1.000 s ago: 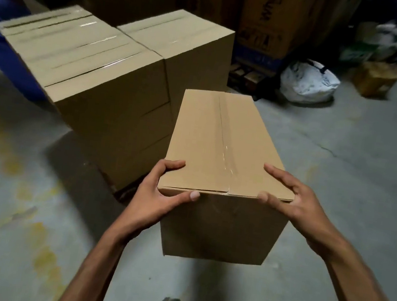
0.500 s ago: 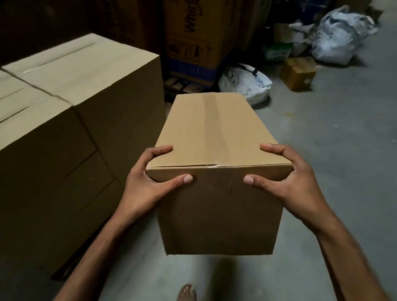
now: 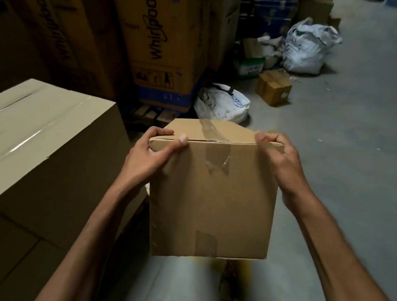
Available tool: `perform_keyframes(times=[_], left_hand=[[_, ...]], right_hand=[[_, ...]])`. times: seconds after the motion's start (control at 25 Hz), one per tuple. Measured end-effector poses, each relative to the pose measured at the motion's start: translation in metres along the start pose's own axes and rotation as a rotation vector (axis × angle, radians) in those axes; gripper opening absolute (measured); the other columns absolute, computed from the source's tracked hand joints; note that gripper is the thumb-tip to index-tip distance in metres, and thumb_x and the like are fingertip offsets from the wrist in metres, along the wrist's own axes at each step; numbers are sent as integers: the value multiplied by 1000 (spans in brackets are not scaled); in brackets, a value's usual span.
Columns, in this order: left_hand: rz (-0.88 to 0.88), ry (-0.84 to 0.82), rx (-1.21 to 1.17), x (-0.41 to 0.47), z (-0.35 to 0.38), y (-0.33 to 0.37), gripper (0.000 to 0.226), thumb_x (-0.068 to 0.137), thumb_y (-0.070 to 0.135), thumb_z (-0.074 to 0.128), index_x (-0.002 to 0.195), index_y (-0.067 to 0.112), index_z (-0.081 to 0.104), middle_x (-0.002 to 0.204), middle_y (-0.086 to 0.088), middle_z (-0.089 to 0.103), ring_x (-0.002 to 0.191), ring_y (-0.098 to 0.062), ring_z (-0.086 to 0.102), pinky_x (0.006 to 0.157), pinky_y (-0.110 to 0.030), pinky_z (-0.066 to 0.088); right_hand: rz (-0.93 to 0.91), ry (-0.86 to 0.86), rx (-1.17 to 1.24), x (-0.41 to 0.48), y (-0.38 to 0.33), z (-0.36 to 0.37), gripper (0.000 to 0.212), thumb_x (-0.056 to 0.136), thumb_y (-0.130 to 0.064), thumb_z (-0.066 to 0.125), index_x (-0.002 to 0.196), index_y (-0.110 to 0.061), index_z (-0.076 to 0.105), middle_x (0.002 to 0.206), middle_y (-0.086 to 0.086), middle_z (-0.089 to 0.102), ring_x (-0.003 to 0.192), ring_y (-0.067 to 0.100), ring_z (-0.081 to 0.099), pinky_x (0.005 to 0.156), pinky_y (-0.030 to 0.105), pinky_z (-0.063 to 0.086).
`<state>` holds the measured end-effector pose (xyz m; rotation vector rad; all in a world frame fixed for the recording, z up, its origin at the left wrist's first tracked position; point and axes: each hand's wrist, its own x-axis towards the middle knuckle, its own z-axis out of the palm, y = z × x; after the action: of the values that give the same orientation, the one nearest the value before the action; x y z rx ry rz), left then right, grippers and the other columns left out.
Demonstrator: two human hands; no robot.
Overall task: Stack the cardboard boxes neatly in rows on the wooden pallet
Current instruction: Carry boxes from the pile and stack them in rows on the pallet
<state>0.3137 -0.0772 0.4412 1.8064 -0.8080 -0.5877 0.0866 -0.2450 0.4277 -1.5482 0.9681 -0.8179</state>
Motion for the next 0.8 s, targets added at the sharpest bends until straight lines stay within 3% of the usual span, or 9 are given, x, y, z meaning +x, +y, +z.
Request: perform_keyframes(times=[0.12,0.28,0.36,0.48,0.68,0.8], left_hand=[[-68,114,-83,83,34,0,49,85,86,40,104,51,69,120,18,63,117,-12,55,100,-45,43],[-152,241,-149,191,60,19,26,90,57,53,100,44,72,108,21,65,109,-11,56,94,-42,43],[-194,272,-171,244,61,31,24,89,53,54,100,41,72,108,17,65,108,-13,55,93,-43,43],[-265,306,-223,308,59,40,23,93,45,57,106,33,71,113,4,64,106,-18,54,77,-37,39],[-397,353,-287,418,39,28,29,93,39,58,115,23,69,114,-6,67,102,-20,58,71,-35,37],[-472,373,-328,479,13,19,30,95,40,57,114,22,71,104,-5,69,94,-19,60,71,-33,40]], right_hand=[[107,115,137,95,12,17,38,86,-61,65,94,-25,71,91,-1,74,95,28,70,83,52,57],[172,38,270,216,3,27,18,84,-38,69,87,-21,72,84,4,73,82,24,67,72,44,53],[231,-44,348,273,-13,30,22,87,-33,66,92,-13,73,83,10,70,78,25,66,68,38,53],[362,-182,409,351,-33,42,30,93,-33,55,96,-9,74,77,10,70,66,20,66,57,26,53],[460,-309,407,477,-40,104,23,87,-26,57,87,-9,72,74,11,66,61,22,64,57,27,54],[464,-365,374,548,-46,146,35,93,-36,54,83,-8,72,78,13,67,67,22,64,65,29,53]])
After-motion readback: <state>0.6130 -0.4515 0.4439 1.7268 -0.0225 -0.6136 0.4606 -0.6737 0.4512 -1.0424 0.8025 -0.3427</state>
